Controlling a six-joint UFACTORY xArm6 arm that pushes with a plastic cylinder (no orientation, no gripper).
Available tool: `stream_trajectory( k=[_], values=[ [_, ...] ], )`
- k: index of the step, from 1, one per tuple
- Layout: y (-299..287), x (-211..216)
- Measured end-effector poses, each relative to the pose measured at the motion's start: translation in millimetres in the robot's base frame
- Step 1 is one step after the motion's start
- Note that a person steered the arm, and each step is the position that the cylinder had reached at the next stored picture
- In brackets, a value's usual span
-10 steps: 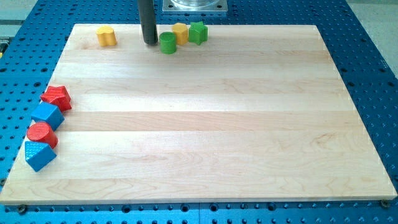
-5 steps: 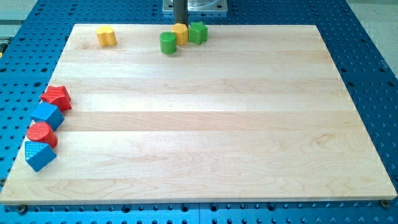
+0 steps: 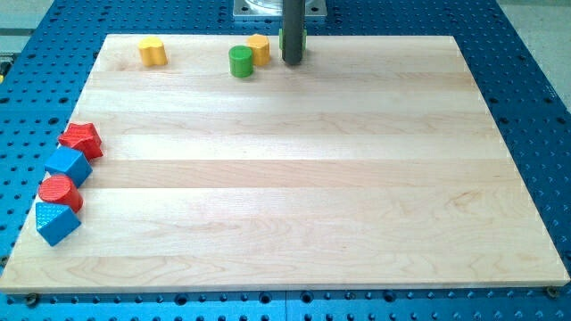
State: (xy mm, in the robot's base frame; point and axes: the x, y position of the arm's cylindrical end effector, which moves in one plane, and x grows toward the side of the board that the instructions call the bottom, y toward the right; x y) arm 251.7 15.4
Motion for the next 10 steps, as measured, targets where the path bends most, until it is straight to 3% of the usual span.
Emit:
stream_trajectory(
  k=[1, 2, 3, 5, 6, 7, 8, 9, 10],
  values=[
    [-22, 68],
    [-139, 91],
    [-172, 45],
    [-147, -24],
    [-100, -27],
    [-100, -27],
    [-109, -30],
    [-168, -26],
    [-161, -59]
  ],
)
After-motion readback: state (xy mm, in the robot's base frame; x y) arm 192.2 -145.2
